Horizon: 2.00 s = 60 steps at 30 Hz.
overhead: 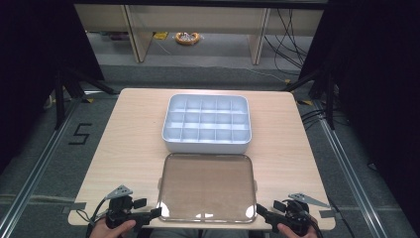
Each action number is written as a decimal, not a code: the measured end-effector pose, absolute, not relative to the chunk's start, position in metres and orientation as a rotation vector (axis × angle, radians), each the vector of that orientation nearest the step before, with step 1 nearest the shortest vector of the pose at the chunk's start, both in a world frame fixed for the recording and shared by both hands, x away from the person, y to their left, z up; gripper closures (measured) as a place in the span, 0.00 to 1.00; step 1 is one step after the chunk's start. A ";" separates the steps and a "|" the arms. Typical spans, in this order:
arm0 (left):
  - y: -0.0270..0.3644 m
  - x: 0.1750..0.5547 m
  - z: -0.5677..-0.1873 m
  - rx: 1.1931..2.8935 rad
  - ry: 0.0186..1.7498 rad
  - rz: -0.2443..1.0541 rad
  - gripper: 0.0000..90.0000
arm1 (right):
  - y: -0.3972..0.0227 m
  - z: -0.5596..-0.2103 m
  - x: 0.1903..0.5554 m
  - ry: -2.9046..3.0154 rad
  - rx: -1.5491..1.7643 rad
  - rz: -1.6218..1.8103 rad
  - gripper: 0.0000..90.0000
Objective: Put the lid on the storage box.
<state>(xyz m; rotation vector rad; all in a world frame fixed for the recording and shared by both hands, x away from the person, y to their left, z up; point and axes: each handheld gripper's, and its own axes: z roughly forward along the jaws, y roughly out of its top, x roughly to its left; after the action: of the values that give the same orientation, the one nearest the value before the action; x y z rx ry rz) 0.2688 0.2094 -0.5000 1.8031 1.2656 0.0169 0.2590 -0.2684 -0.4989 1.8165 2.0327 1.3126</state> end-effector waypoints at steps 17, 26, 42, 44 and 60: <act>0.209 0.269 -0.500 1.811 1.261 0.020 0.23 | -0.267 -0.499 0.259 2.042 1.809 1.344 0.23; 0.208 0.270 -0.501 1.820 1.279 0.053 0.23 | -0.262 -0.498 0.259 2.043 1.830 1.369 0.23; 0.193 0.282 -0.507 1.859 1.293 0.074 0.34 | -0.253 -0.505 0.271 2.070 1.830 1.329 0.32; 0.190 0.288 -0.509 1.867 1.296 0.056 0.35 | -0.251 -0.509 0.277 2.080 1.835 1.332 0.34; 0.184 0.292 -0.513 1.857 1.321 0.027 0.38 | -0.240 -0.512 0.282 2.000 2.002 1.438 0.35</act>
<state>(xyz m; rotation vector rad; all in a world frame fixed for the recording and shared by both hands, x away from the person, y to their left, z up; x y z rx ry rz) 0.2918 0.1838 -0.5130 1.8567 1.3211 0.0266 0.2817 -0.2396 -0.5121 2.0019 1.9999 1.4382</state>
